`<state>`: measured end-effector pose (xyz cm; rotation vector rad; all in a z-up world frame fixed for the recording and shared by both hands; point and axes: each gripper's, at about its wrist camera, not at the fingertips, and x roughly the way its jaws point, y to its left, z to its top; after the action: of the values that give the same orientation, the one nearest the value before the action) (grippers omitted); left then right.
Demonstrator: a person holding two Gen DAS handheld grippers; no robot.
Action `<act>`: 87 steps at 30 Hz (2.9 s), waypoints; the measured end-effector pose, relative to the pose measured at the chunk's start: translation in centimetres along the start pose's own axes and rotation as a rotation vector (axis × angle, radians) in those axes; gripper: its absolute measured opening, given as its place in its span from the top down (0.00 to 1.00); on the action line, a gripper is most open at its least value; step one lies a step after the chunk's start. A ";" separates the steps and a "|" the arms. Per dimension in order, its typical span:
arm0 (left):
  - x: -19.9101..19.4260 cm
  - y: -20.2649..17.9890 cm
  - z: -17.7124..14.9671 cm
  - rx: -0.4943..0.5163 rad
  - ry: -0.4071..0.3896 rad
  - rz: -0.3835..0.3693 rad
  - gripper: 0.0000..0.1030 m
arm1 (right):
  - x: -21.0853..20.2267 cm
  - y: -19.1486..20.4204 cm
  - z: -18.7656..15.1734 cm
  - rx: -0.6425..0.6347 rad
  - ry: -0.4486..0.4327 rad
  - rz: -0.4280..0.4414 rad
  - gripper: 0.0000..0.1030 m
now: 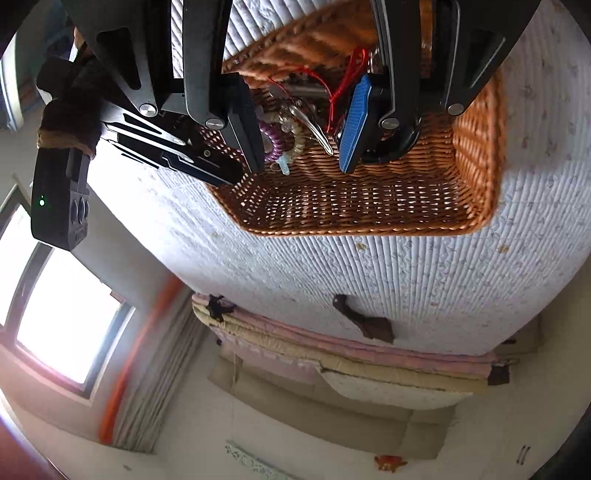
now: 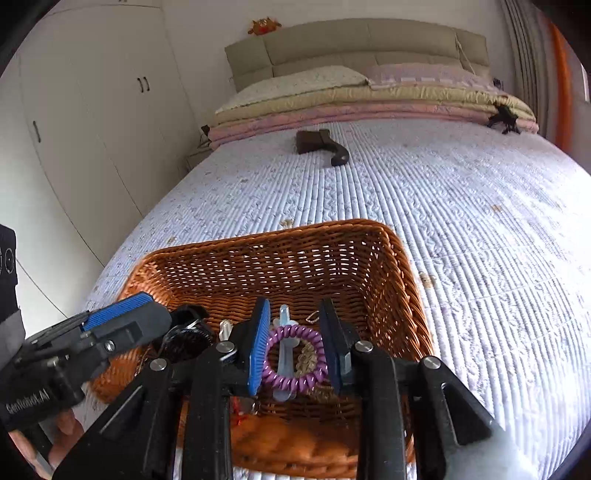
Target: Organize jewelry
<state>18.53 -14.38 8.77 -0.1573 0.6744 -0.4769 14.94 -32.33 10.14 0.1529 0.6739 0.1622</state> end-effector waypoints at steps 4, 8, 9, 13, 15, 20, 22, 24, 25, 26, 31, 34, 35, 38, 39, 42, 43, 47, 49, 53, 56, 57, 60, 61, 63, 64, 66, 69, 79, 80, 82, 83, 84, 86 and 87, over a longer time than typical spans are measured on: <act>-4.8 -1.6 -1.9 0.036 -0.059 0.024 0.58 | -4.3 2.4 -1.5 -0.081 -0.069 -0.025 0.67; -9.8 -3.5 -4.5 0.075 -0.101 0.047 0.57 | -8.8 4.5 -3.9 -0.125 -0.129 -0.034 0.65; -11.1 -4.0 -5.4 0.081 -0.113 0.054 0.57 | -10.1 5.0 -4.7 -0.131 -0.144 -0.028 0.65; -15.9 -5.6 -9.2 0.094 -0.179 0.119 0.44 | -14.3 6.6 -8.3 -0.132 -0.210 -0.035 0.50; -18.0 -6.2 -11.3 0.090 -0.241 0.179 0.32 | -15.7 7.1 -10.2 -0.135 -0.251 -0.057 0.42; -20.2 -6.1 -16.2 0.058 -0.484 0.441 0.20 | -16.3 7.6 -13.7 -0.138 -0.320 -0.116 0.20; -19.6 -5.7 -17.3 0.066 -0.490 0.472 0.20 | -15.7 7.7 -14.8 -0.159 -0.327 -0.145 0.19; -18.3 -5.4 -17.8 0.100 -0.462 0.478 0.20 | -15.2 7.6 -15.7 -0.177 -0.339 -0.183 0.17; -17.7 -5.2 -18.0 0.109 -0.448 0.492 0.20 | -14.8 7.5 -15.8 -0.171 -0.335 -0.194 0.16; -16.9 -5.0 -18.3 0.119 -0.436 0.511 0.20 | -14.6 7.2 -15.9 -0.161 -0.329 -0.192 0.13; -14.5 -4.9 -18.5 0.147 -0.340 0.532 0.20 | -13.6 5.6 -15.6 -0.093 -0.282 -0.172 0.12; -14.2 -4.7 -18.4 0.141 -0.334 0.529 0.20 | -12.9 5.1 -15.6 -0.077 -0.256 -0.169 0.12; -14.2 -4.7 -18.5 0.141 -0.333 0.529 0.20 | -12.7 5.1 -15.6 -0.077 -0.253 -0.170 0.12; -14.1 -4.7 -18.5 0.142 -0.333 0.531 0.20 | -12.8 5.3 -15.8 -0.082 -0.263 -0.174 0.12; -14.0 -4.7 -18.5 0.141 -0.332 0.533 0.20 | -12.8 5.3 -15.9 -0.083 -0.266 -0.175 0.12; -14.3 -4.6 -18.6 0.141 -0.332 0.534 0.20 | -13.0 5.5 -15.9 -0.088 -0.269 -0.179 0.12; -14.2 -4.6 -18.6 0.141 -0.333 0.534 0.20 | -12.9 5.5 -15.9 -0.090 -0.269 -0.180 0.12; -14.5 -5.0 -18.7 0.144 -0.339 0.534 0.20 | -13.2 5.7 -15.9 -0.098 -0.275 -0.181 0.12; -14.4 -5.0 -18.8 0.146 -0.338 0.536 0.20 | -13.3 5.7 -16.0 -0.103 -0.279 -0.182 0.12; -14.4 -5.2 -18.8 0.149 -0.340 0.541 0.20 | -13.3 5.8 -16.0 -0.106 -0.280 -0.181 0.12; -14.3 -5.2 -18.8 0.149 -0.339 0.544 0.20 | -13.4 5.8 -16.0 -0.104 -0.280 -0.180 0.12; -14.3 -5.2 -18.8 0.148 -0.340 0.546 0.20 | -13.4 5.8 -16.0 -0.103 -0.279 -0.179 0.12; -14.3 -5.2 -18.8 0.147 -0.337 0.547 0.20 | -13.3 5.9 -15.9 -0.101 -0.275 -0.177 0.12; -14.3 -5.2 -18.8 0.146 -0.337 0.547 0.20 | -13.2 5.9 -15.9 -0.101 -0.274 -0.177 0.12; -14.3 -5.2 -18.8 0.144 -0.336 0.548 0.20 | -13.1 6.0 -15.9 -0.100 -0.273 -0.179 0.12; -14.2 -5.2 -18.8 0.144 -0.336 0.550 0.20 | -13.1 6.1 -15.9 -0.100 -0.273 -0.180 0.12; -14.2 -5.2 -18.8 0.143 -0.333 0.551 0.20 | -13.0 6.1 -15.9 -0.100 -0.273 -0.180 0.11; -14.1 -5.2 -18.8 0.148 -0.332 0.555 0.20 | -12.9 6.2 -15.8 -0.100 -0.275 -0.183 0.08; -14.1 -5.4 -18.9 0.147 -0.333 0.557 0.20 | -12.8 6.3 -15.8 -0.100 -0.271 -0.179 0.07; -14.1 -5.3 -18.8 0.148 -0.333 0.558 0.20 | -12.8 6.3 -15.8 -0.100 -0.270 -0.180 0.07; -14.1 -5.3 -18.9 0.148 -0.334 0.558 0.20 | -12.7 6.4 -15.8 -0.101 -0.269 -0.180 0.07; -14.1 -5.3 -18.8 0.147 -0.333 0.558 0.20 | -12.7 6.4 -15.8 -0.101 -0.269 -0.179 0.07; -14.1 -5.3 -18.8 0.146 -0.333 0.558 0.20 | -12.7 6.4 -15.8 -0.101 -0.269 -0.179 0.07; -14.1 -5.3 -18.8 0.146 -0.333 0.557 0.20 | -12.7 6.4 -15.8 -0.101 -0.268 -0.180 0.07; -14.1 -5.3 -18.8 0.146 -0.332 0.557 0.20 | -12.7 6.5 -15.8 -0.102 -0.267 -0.180 0.07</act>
<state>-4.94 -12.20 3.65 0.0901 0.3315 0.0399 -5.41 -27.14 6.89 0.0146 0.4094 0.0023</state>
